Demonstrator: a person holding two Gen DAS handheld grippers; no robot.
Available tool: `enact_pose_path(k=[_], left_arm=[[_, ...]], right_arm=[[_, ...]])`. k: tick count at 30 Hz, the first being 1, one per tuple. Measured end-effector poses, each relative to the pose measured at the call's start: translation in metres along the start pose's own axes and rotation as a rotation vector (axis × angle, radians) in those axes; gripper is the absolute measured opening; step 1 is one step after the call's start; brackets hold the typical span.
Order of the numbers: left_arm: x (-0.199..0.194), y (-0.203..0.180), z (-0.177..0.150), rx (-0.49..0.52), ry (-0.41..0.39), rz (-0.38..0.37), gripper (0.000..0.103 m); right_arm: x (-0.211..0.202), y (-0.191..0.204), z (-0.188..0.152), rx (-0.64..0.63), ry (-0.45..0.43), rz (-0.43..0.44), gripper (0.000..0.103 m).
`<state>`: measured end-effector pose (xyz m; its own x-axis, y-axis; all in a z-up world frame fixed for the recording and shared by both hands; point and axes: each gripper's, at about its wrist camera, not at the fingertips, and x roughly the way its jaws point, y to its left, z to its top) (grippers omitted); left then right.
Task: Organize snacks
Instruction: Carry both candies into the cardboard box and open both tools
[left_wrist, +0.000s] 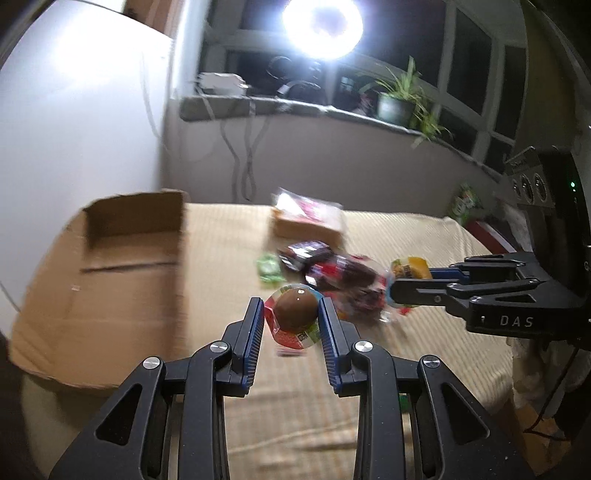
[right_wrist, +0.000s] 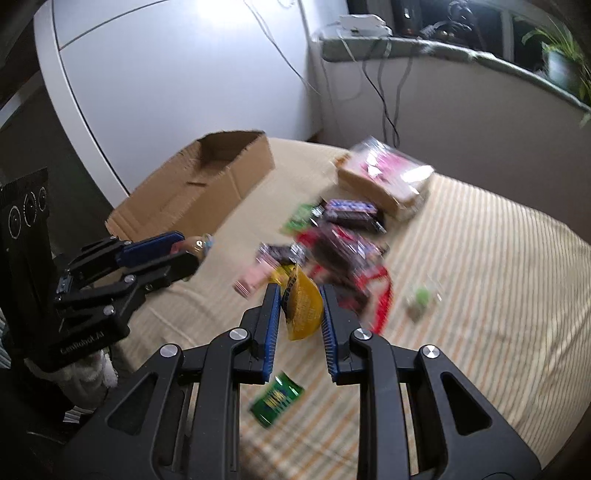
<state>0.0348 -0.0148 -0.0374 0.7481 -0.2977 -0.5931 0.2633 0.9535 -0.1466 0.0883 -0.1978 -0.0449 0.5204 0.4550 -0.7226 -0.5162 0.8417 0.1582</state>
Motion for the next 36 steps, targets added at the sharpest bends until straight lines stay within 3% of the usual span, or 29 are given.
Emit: enact_pose_path(k=[15, 33, 35, 36], left_arm=[[-0.026, 0.095, -0.001, -0.098, -0.038, 0.177, 0.028], [-0.024, 0.127, -0.009, -0.143, -0.023, 0.219, 0.029], [-0.023, 0.127, -0.009, -0.141, -0.023, 0.225, 0.032], [-0.024, 0.126, -0.009, -0.140, -0.025, 0.230, 0.034]], right_arm=[[0.057, 0.089, 0.072, -0.162, 0.000, 0.078, 0.022], [0.101, 0.141, 0.086, -0.252, 0.052, 0.120, 0.022], [0.102, 0.142, 0.087, -0.249, 0.053, 0.115, 0.027], [0.102, 0.141, 0.088, -0.245, 0.050, 0.113, 0.040]])
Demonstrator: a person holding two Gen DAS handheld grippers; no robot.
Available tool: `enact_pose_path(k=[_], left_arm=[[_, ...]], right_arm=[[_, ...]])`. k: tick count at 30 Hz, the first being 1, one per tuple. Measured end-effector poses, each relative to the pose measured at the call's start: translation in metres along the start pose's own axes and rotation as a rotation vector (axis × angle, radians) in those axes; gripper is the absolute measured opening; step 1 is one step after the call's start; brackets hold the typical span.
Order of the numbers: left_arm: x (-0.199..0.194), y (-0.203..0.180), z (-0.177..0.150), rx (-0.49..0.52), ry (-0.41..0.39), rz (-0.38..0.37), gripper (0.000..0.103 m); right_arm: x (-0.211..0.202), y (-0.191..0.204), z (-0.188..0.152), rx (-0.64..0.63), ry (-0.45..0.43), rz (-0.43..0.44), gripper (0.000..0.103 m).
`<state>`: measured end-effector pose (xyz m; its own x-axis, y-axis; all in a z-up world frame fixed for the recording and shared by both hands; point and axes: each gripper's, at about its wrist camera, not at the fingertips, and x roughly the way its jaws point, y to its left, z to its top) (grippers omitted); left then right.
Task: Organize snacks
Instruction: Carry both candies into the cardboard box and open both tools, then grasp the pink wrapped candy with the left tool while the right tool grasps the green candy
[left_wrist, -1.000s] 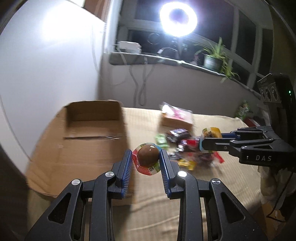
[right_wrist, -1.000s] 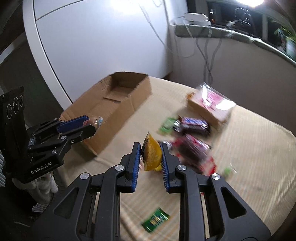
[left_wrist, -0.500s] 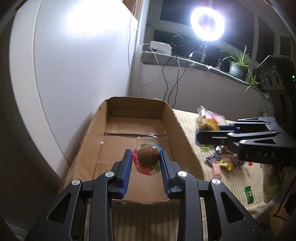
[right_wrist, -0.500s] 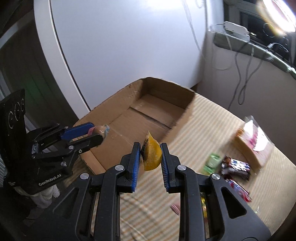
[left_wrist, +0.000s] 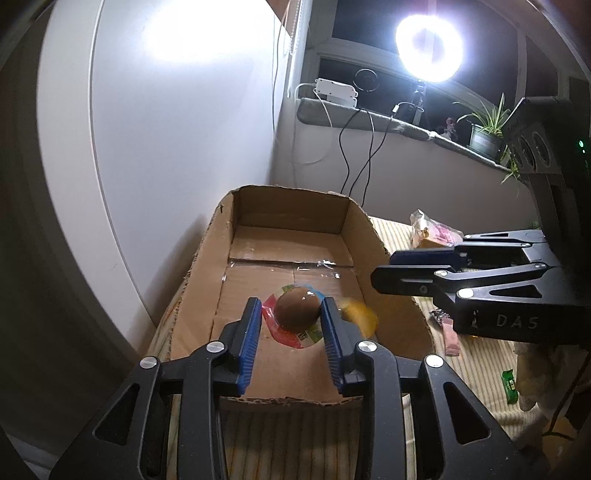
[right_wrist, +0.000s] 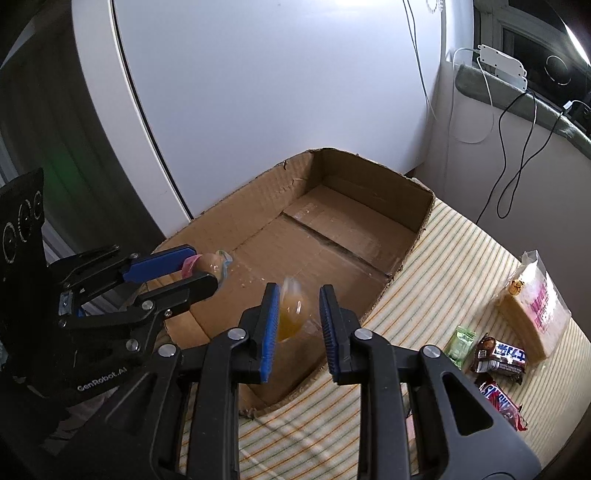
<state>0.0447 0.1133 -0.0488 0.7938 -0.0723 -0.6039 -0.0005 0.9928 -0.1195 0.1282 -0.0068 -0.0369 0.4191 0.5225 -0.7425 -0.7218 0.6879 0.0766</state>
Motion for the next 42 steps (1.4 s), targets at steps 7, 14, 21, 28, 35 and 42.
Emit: enact_pose_path(k=[7, 14, 21, 28, 35, 42], left_arm=[[-0.005, 0.003, 0.001, -0.012, -0.020, 0.038, 0.056], [-0.015, -0.002, 0.003, -0.009, -0.041, 0.043, 0.056], [-0.024, -0.018, 0.003, 0.011, -0.054, 0.025, 0.056], [-0.029, -0.039, 0.002, 0.041, -0.055, -0.010, 0.056], [-0.021, -0.071, -0.002, 0.075, -0.031, -0.054, 0.056], [-0.006, -0.112, -0.010, 0.128, 0.016, -0.118, 0.056]], right_arm=[[-0.013, -0.007, -0.001, 0.013, -0.040, -0.038, 0.078], [-0.031, -0.027, -0.008, 0.049, -0.064, -0.066, 0.080], [-0.057, -0.051, -0.020, 0.076, -0.091, -0.099, 0.080], [-0.089, -0.088, -0.041, 0.129, -0.108, -0.164, 0.080], [-0.116, -0.130, -0.072, 0.185, -0.099, -0.235, 0.080], [-0.129, -0.164, -0.104, 0.237, -0.062, -0.260, 0.080]])
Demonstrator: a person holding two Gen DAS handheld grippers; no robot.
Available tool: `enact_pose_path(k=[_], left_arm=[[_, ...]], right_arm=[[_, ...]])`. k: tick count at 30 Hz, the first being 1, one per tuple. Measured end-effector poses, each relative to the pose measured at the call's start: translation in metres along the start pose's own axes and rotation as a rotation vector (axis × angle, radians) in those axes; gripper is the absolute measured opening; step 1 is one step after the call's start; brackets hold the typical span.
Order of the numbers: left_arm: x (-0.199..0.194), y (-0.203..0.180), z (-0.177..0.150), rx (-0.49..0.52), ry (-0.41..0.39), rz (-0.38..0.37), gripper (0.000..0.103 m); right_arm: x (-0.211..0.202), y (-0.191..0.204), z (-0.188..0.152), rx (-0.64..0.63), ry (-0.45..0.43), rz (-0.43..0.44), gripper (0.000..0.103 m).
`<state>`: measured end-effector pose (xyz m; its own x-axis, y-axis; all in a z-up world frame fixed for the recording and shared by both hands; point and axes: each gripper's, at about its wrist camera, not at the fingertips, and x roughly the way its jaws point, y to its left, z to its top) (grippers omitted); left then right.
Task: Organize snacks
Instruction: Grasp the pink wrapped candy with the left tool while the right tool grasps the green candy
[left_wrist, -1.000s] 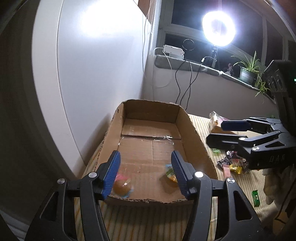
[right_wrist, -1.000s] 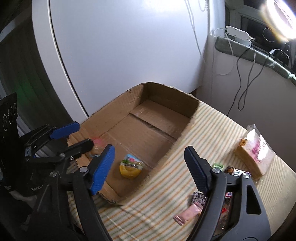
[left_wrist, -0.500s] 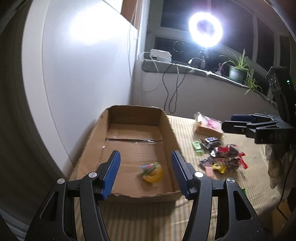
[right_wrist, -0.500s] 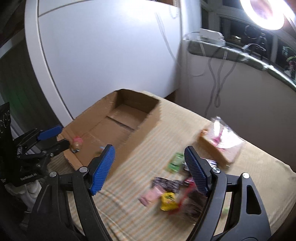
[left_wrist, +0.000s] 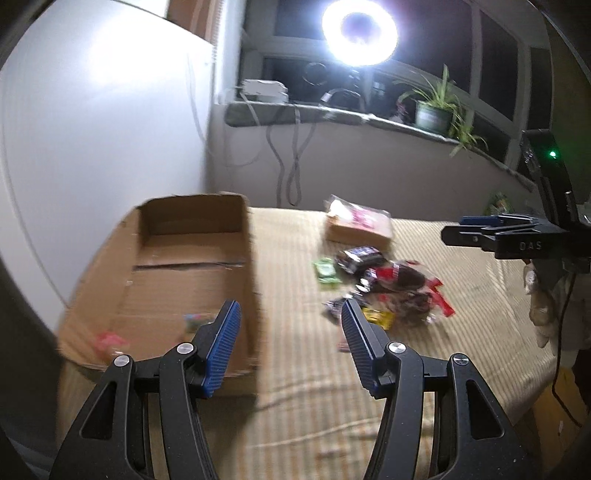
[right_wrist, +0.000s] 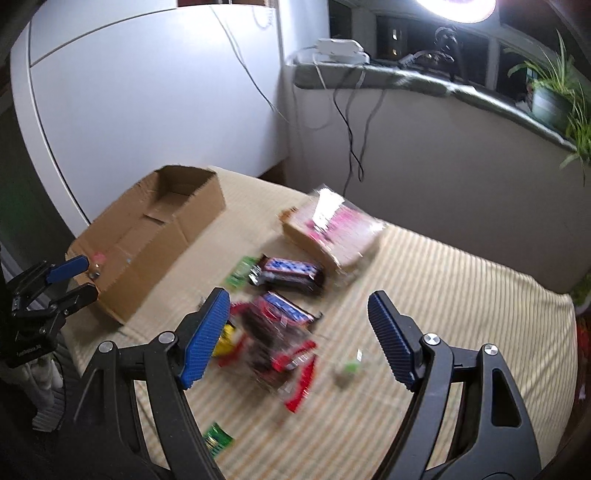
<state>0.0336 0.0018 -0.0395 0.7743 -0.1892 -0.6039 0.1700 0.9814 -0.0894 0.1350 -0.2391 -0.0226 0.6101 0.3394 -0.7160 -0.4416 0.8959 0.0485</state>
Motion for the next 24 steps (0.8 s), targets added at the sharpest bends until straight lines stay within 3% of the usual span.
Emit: enact_pose_path(k=[5, 7, 9, 12, 15, 24], left_arm=[[0.020, -0.025, -0.006, 0.034, 0.046, -0.035, 0.053], [0.031, -0.031, -0.008, 0.040, 0.074, -0.044, 0.045], [0.039, -0.036, -0.009, 0.049, 0.091, -0.046, 0.040], [0.051, -0.043, -0.010, 0.068, 0.119, -0.047, 0.034], [0.063, -0.046, -0.011, 0.077, 0.148, -0.044, 0.033], [0.088, -0.046, -0.016, 0.090, 0.217, -0.035, 0.033]], right_arm=[[0.007, -0.025, -0.020, 0.033, 0.034, -0.012, 0.077], [0.013, -0.032, -0.025, 0.049, 0.055, -0.008, 0.064], [0.019, -0.039, -0.032, 0.054, 0.081, -0.016, 0.057], [0.027, -0.044, -0.039, 0.059, 0.102, -0.012, 0.054], [0.034, -0.047, -0.045, 0.070, 0.118, 0.010, 0.048], [0.055, -0.036, -0.049, 0.017, 0.157, 0.015, 0.047]])
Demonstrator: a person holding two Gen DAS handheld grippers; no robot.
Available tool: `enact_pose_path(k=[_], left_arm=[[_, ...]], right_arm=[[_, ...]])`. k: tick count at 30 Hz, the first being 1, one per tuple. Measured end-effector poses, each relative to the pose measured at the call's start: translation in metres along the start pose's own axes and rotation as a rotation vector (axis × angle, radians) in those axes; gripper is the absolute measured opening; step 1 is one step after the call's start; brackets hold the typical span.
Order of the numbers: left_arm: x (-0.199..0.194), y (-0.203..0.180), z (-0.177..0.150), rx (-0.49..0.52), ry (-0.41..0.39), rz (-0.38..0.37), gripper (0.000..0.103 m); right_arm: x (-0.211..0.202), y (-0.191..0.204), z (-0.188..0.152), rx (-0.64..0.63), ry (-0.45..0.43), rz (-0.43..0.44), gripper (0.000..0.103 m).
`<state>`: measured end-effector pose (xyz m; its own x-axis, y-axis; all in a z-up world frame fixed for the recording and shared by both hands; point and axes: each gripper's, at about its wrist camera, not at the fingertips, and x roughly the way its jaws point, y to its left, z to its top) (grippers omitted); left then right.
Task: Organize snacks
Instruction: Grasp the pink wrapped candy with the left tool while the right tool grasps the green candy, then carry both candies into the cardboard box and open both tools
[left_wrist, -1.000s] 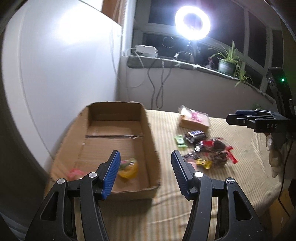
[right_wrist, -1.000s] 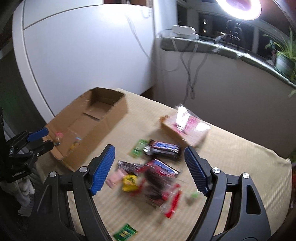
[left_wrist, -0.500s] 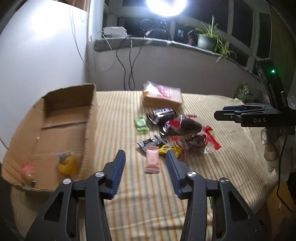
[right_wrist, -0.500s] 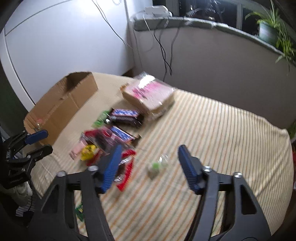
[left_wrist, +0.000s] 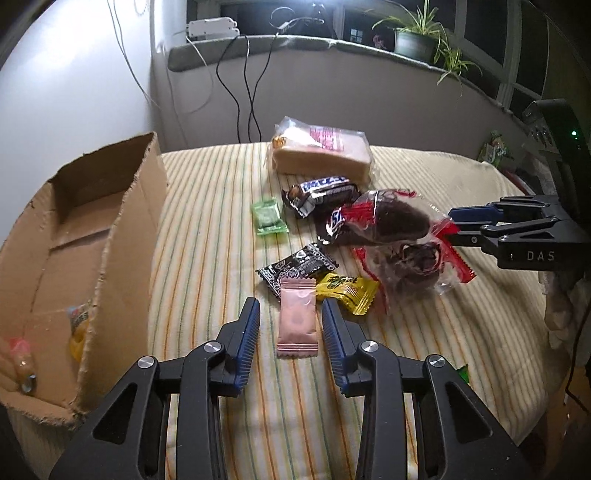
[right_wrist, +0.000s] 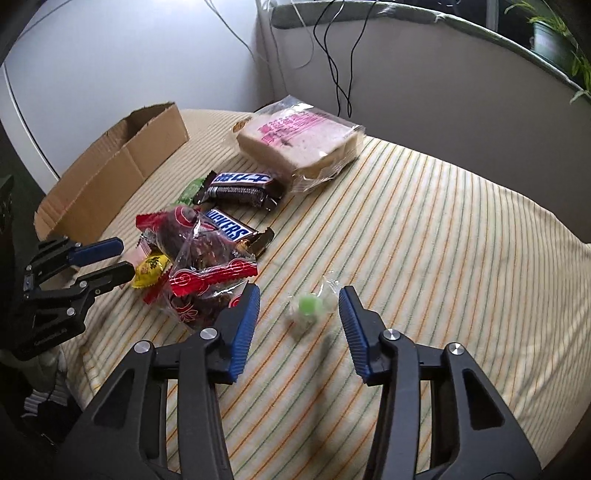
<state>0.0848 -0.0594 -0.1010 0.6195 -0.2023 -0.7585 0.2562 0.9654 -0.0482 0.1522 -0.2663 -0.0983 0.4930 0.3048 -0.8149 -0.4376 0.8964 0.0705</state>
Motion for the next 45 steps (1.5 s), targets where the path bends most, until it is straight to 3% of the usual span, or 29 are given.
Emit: enact_pose_path(k=[11, 15, 18, 26, 36, 45], left_arm=[[0.009, 0.001, -0.001, 0.009, 0.015, -0.007, 0.033], [0.009, 0.000, 0.000, 0.020, 0.012, -0.004, 0.025], [0.008, 0.000, 0.000, 0.017, 0.009, -0.006, 0.019], [0.002, 0.000, -0.002, 0.003, -0.005, -0.019, 0.018], [-0.039, 0.010, 0.005, -0.018, -0.106, -0.030, 0.018], [-0.072, 0.052, 0.009, -0.077, -0.191, 0.031, 0.018]], right_arm=[[0.013, -0.006, -0.004, 0.014, 0.026, -0.061, 0.042], [0.014, -0.003, -0.003, -0.005, 0.025, -0.073, 0.042], [0.014, 0.000, -0.002, -0.021, 0.023, -0.085, 0.032], [0.004, 0.001, -0.002, -0.004, 0.007, -0.089, 0.030], [-0.039, 0.015, 0.016, -0.002, -0.085, -0.077, 0.030], [-0.052, 0.062, 0.054, -0.064, -0.156, -0.018, 0.030]])
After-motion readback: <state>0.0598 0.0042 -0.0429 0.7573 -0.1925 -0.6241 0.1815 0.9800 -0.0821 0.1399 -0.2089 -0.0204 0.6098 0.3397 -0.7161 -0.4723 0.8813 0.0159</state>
